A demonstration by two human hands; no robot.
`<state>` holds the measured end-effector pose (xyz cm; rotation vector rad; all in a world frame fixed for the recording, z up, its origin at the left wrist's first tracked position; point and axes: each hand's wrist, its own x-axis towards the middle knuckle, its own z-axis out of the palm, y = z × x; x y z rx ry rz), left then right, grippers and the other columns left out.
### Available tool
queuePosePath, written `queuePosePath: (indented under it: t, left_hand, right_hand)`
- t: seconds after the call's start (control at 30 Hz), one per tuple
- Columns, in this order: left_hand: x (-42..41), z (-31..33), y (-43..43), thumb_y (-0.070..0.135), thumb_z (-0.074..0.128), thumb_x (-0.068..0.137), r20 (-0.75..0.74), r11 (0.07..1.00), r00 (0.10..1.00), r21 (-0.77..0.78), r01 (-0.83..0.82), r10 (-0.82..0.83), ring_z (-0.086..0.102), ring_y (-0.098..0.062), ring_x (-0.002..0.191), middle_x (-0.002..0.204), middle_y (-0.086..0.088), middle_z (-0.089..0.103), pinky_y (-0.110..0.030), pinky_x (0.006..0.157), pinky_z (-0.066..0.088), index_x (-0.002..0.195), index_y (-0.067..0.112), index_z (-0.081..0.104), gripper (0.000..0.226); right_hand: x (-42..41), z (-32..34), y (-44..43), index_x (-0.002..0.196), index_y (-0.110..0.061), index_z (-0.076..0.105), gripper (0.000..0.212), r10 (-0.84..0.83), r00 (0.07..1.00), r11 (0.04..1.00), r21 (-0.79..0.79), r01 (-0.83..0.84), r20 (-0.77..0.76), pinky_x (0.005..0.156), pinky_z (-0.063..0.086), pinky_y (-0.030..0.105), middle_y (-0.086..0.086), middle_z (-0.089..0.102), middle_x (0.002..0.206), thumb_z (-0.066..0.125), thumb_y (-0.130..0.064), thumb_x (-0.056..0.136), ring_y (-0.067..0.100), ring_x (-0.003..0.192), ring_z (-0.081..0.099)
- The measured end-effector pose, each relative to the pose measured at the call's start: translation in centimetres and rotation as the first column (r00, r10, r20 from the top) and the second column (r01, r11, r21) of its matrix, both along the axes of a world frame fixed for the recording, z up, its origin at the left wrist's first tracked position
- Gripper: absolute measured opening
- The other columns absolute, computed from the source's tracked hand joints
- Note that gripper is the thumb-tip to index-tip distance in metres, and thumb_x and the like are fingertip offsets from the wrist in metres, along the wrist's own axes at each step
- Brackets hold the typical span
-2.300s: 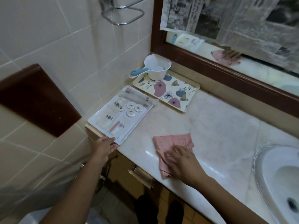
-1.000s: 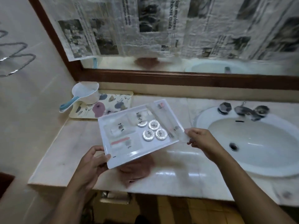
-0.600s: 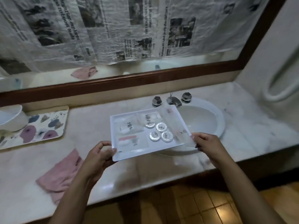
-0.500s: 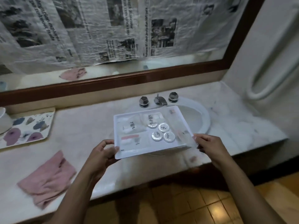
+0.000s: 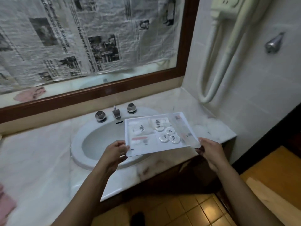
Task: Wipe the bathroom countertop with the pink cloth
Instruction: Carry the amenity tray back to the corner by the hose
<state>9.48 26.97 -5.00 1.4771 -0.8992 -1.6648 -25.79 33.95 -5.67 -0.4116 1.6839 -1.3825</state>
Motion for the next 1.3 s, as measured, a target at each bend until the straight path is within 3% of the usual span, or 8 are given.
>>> queuePosePath:
  t: [0.27,0.53,0.7,0.93,1.0,1.1,1.17,1.3]
  left_hand:
    - [-7.7,-0.7,-8.4,-0.005,0.062,0.094,0.198,0.996,0.979,-0.070,0.057,-0.042,0.051,-0.018,0.057,0.076,-0.012,0.061,-0.016,0.040,0.041,0.088,0.002,0.063,0.010]
    - [-13.7,-3.5,-20.9,-0.004,0.068,0.088,0.328,0.995,0.944,-0.077,0.059,-0.031,0.049,-0.022,0.063,0.071,-0.009,0.061,-0.032,0.064,0.041,0.081,0.008,0.064,0.015]
    - [-16.9,-5.1,-27.8,0.000,0.069,0.087,0.476,0.992,0.878,-0.084,0.097,-0.045,0.046,-0.022,0.059,0.062,-0.005,0.056,-0.029,0.057,0.036,0.073,0.010,0.060,0.019]
    - [-19.8,-7.1,-33.5,0.005,0.073,0.082,0.578,0.998,0.816,-0.041,0.037,-0.006,0.057,-0.024,0.064,0.070,-0.007,0.067,-0.024,0.054,0.041,0.077,0.009,0.071,0.007]
    - [-20.7,-7.9,-34.7,0.005,0.073,0.082,0.600,0.999,0.800,-0.036,0.031,-0.004,0.059,-0.024,0.066,0.076,-0.010,0.071,-0.024,0.051,0.040,0.082,0.004,0.073,0.001]
    - [-22.0,-9.1,-36.0,0.005,0.075,0.081,0.630,1.000,0.776,-0.013,0.024,-0.011,0.062,-0.024,0.068,0.083,-0.015,0.075,-0.024,0.051,0.041,0.086,-0.001,0.075,0.007]
    - [-22.9,-9.5,-36.4,0.005,0.078,0.079,0.660,0.999,0.750,0.008,0.052,-0.044,0.058,-0.023,0.067,0.075,-0.012,0.069,-0.025,0.052,0.041,0.079,-0.003,0.072,0.010]
    - [-24.4,-9.7,-37.1,0.010,0.082,0.075,0.789,0.987,0.602,0.033,0.159,-0.123,0.047,-0.023,0.063,0.061,-0.007,0.048,-0.030,0.052,0.032,0.061,0.010,0.057,0.029]
  right_hand:
    - [-5.5,2.3,-5.9,0.096,-0.006,0.069,0.016,-0.009,0.994,0.998,-0.058,0.016,0.111,0.081,0.056,0.030,0.011,0.077,0.096,0.054,-0.003,0.102,0.020,0.088,0.073]
    - [-9.8,-0.2,-18.5,0.119,0.004,0.062,0.025,-0.002,0.995,1.000,0.010,0.001,0.098,0.104,0.050,0.043,0.011,0.062,0.099,0.062,-0.004,0.095,0.021,0.096,0.058]
    - [-11.3,-2.5,-25.6,0.111,-0.004,0.061,0.019,0.009,0.987,1.000,0.013,-0.011,0.158,0.113,0.042,0.046,0.008,0.059,0.102,0.064,-0.004,0.093,0.018,0.095,0.054]
    - [-12.9,-6.1,-31.7,0.088,-0.022,0.052,0.029,0.007,0.991,0.997,0.076,-0.017,0.131,0.074,0.041,0.028,0.004,0.056,0.089,0.071,-0.023,0.066,0.013,0.075,0.048]
    - [-13.3,-6.9,-33.4,0.109,-0.013,0.060,0.050,0.008,0.995,0.997,0.072,-0.015,0.103,0.080,0.043,0.029,0.011,0.064,0.110,0.072,-0.027,0.062,0.016,0.087,0.055]
    - [-13.3,-6.2,-35.5,0.145,-0.006,0.048,0.083,0.001,1.000,0.994,0.109,-0.001,0.008,0.099,0.042,0.034,0.008,0.054,0.136,0.078,-0.027,0.071,0.024,0.116,0.056]
    - [-13.4,-5.9,-36.6,0.154,-0.003,0.036,0.081,-0.034,0.998,0.992,0.116,0.041,-0.062,0.114,0.033,0.032,0.012,0.044,0.154,0.075,-0.015,0.084,0.026,0.140,0.045]
    - [-13.9,-7.2,-38.9,0.156,-0.003,0.033,0.099,-0.043,0.987,0.993,0.100,0.059,-0.153,0.121,0.032,0.035,0.015,0.041,0.160,0.075,-0.029,0.071,0.028,0.144,0.045]
